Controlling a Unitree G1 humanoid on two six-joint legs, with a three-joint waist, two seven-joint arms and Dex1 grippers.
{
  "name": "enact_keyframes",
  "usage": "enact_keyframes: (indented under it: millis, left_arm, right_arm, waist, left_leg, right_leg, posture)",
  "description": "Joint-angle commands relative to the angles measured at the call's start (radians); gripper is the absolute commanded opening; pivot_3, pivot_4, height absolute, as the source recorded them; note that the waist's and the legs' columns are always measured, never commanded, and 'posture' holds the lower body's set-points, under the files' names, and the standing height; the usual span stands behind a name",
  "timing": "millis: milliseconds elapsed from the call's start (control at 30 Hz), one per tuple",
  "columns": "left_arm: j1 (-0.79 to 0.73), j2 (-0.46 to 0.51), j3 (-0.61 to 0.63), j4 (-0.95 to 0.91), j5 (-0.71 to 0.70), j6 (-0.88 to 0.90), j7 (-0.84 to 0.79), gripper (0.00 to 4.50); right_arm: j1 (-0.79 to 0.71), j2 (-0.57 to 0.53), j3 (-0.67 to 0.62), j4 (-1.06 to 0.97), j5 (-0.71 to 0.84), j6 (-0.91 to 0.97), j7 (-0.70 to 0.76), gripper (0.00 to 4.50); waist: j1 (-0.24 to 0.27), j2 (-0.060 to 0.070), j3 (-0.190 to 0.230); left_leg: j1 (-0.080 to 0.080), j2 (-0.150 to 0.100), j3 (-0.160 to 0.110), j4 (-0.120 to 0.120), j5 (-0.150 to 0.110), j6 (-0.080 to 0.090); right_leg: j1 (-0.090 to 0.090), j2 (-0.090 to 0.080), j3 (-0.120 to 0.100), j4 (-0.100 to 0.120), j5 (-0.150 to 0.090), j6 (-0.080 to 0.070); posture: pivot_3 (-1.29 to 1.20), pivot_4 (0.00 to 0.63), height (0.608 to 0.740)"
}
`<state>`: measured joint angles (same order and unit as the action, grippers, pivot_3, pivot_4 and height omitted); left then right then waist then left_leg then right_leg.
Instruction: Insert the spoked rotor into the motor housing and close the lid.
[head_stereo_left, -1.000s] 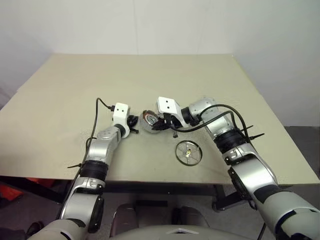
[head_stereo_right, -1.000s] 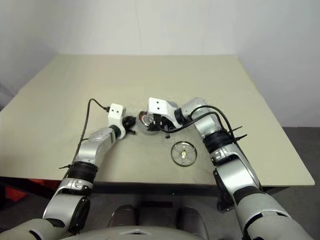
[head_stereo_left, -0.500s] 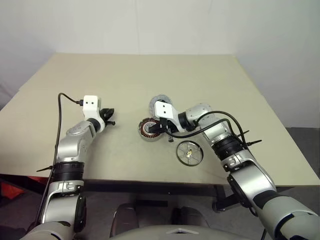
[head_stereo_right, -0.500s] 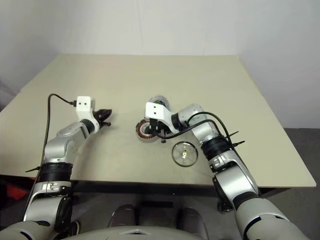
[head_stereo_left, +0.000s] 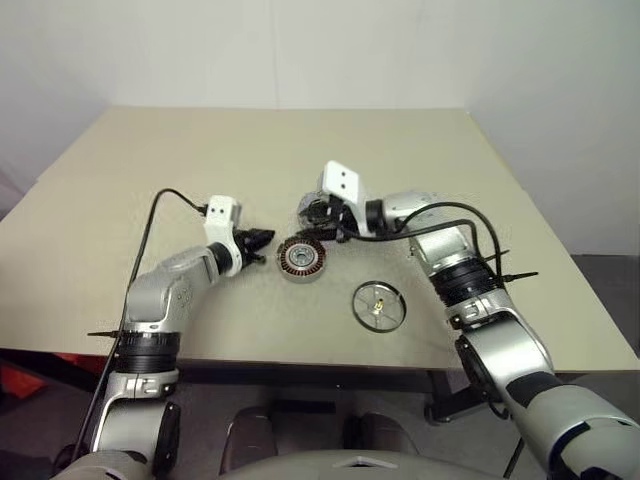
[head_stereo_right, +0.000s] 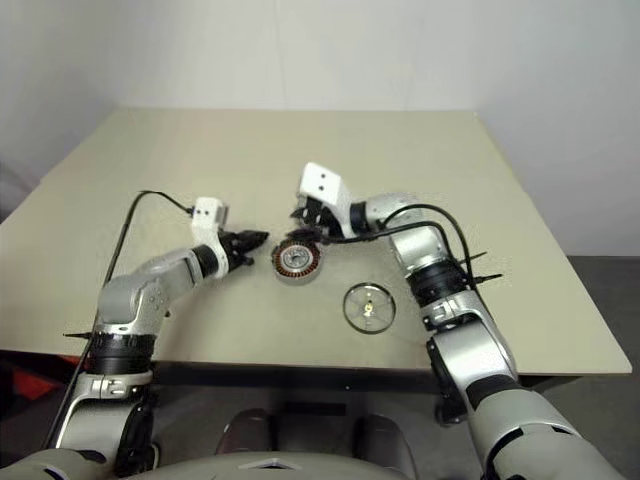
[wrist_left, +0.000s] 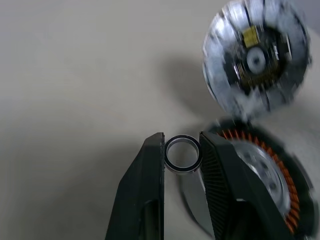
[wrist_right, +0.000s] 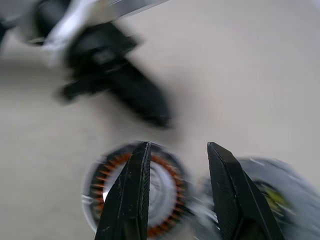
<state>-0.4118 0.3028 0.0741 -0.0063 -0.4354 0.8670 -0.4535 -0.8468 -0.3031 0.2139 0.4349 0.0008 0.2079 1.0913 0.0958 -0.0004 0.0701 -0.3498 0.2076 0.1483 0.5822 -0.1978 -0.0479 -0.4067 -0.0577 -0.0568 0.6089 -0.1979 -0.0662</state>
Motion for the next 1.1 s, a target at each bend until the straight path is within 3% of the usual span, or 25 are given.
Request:
enact_keyframes:
  millis: [33, 467, 1100]
  left_arm:
    - [-0.015, 0.040, -0.065, -0.059, 0.014, 0.004, -0.048, 0.72]
    - [-0.123, 0.080, -0.254, 0.042, 0.167, -0.136, -0.142, 0.72]
    - [-0.095, 0.061, -0.279, 0.031, 0.227, -0.150, -0.150, 0.72]
  right_arm:
    - [-0.037, -0.040, -0.073, -0.035, 0.018, 0.018, -0.084, 2.01]
    - [-0.014, -0.144, -0.127, 0.002, 0.024, 0.019, -0.196, 2.01]
    - [-0.011, -0.144, -0.116, 0.004, 0.029, 0.023, -0.201, 2.01]
  waist:
    - [0.000, 0.000, 0.000]
    - [0.001, 0.000, 0.000]
    - [0.001, 0.000, 0.000]
  left_leg:
    - [0.000, 0.000, 0.000, 0.000, 0.000, 0.000]
    - [-0.001, -0.001, 0.000, 0.000, 0.002, -0.003]
    - [-0.001, -0.001, 0.000, 0.000, 0.002, -0.003]
  right_leg:
    - [0.000, 0.000, 0.000, 0.000, 0.000, 0.000]
    - [0.000, 0.000, 0.000, 0.000, 0.000, 0.000]
    - [0.000, 0.000, 0.000, 0.000, 0.000, 0.000]
  posture:
    - [0.00, 0.000, 0.740]
    - [0.00, 0.000, 0.740]
    - [0.00, 0.000, 0.740]
